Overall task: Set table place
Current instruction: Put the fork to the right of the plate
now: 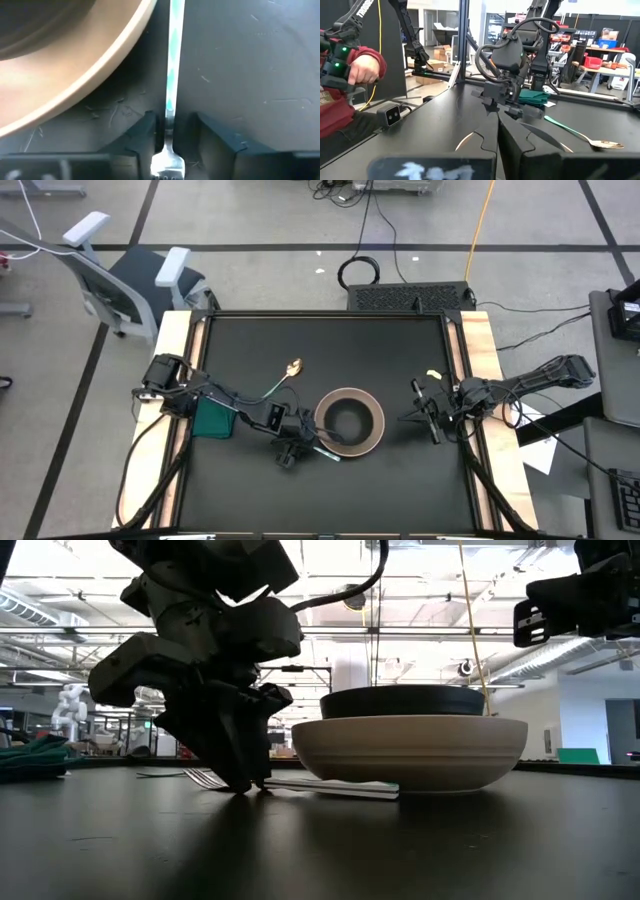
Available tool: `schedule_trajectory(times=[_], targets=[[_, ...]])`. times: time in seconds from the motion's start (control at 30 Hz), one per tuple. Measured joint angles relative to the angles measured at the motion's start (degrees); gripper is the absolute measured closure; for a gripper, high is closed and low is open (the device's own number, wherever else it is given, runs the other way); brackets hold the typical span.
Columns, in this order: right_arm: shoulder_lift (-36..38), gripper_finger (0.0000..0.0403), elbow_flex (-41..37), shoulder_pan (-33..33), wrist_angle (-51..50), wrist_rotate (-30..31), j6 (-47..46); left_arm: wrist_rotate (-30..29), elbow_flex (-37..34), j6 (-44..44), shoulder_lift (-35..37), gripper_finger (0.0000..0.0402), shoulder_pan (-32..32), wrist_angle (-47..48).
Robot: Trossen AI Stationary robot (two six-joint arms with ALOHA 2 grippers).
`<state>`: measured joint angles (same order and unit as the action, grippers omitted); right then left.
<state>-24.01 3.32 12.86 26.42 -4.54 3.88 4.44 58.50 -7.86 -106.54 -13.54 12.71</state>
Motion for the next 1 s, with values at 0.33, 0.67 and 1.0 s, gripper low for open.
schedule_trajectory(times=[0.33,0.67,1.0], targets=[[0.00,0.0403,0.00,0.00,0.17,0.00,0.00,4.03,-0.07,2.27,-0.14,0.0382,-0.37,-0.66],[0.00,0.0403,0.00,0.00,0.17,0.00,-0.13,3.18,-0.15,8.70,-0.33,0.0388,-3.19,-3.52],[0.00,0.0403,0.00,-0.02,0.36,0.00,-0.09,1.36,-0.17,18.74,-0.33,0.0391,-7.62,-8.47]])
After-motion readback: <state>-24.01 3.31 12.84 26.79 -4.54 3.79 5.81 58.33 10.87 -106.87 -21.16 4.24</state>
